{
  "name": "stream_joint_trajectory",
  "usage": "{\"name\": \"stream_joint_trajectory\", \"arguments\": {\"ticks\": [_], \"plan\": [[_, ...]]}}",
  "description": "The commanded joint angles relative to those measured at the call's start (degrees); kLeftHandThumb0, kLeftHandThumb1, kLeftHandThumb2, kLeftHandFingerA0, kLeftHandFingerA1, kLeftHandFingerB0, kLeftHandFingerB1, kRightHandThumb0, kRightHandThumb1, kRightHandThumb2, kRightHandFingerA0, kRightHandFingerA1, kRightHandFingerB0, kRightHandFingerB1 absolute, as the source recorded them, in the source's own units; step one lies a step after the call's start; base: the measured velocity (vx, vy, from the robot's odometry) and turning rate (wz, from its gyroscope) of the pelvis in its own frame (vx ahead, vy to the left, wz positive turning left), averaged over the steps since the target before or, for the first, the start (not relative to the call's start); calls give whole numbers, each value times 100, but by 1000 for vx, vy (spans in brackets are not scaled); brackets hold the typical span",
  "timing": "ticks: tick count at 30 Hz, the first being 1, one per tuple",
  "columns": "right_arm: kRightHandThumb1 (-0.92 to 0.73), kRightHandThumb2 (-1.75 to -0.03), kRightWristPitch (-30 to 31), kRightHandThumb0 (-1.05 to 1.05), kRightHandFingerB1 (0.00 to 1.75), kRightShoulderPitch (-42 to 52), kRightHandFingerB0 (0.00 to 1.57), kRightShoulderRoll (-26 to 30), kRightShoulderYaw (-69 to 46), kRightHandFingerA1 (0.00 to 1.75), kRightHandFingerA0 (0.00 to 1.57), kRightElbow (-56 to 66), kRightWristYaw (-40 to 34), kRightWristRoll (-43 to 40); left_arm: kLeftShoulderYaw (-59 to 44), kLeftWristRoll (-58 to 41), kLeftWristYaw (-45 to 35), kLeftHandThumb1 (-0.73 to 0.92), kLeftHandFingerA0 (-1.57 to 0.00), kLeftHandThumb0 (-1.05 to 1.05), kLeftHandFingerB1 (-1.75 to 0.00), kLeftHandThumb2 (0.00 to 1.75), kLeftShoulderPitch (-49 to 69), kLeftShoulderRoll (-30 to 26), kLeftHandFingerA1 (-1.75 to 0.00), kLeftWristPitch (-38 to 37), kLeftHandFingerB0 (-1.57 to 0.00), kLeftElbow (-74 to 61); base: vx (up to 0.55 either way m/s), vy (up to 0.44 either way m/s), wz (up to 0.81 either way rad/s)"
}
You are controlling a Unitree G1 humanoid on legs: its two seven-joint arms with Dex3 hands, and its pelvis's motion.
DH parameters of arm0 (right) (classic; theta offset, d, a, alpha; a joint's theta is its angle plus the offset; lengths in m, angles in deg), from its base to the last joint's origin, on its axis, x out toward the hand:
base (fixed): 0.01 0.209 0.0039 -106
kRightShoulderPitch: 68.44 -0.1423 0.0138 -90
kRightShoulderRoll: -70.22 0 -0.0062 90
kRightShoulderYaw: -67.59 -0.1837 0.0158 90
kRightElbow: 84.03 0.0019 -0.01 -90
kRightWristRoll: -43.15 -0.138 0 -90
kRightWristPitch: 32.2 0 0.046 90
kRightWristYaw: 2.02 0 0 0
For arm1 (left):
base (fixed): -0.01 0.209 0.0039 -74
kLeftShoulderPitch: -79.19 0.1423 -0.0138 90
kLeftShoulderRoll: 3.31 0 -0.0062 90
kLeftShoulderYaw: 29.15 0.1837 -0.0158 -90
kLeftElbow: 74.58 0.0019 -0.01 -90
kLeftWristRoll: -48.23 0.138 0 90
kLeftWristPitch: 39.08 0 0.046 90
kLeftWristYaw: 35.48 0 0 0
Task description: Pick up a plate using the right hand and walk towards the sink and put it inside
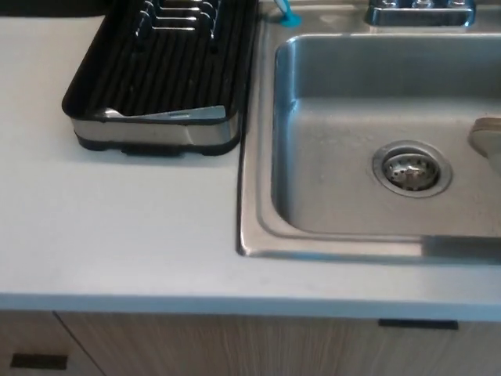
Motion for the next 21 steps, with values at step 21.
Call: {"name": "stream_joint_trajectory", "arguments": {"ticks": [21], "plan": [[-49,-115,-358,-22,107,-1084,87,171,693,165,101,-398,150,99,-54,-101,-82,70,-157,10,-148,146,205,-144,-153,-351,-153,-207,200,27,2]]}}
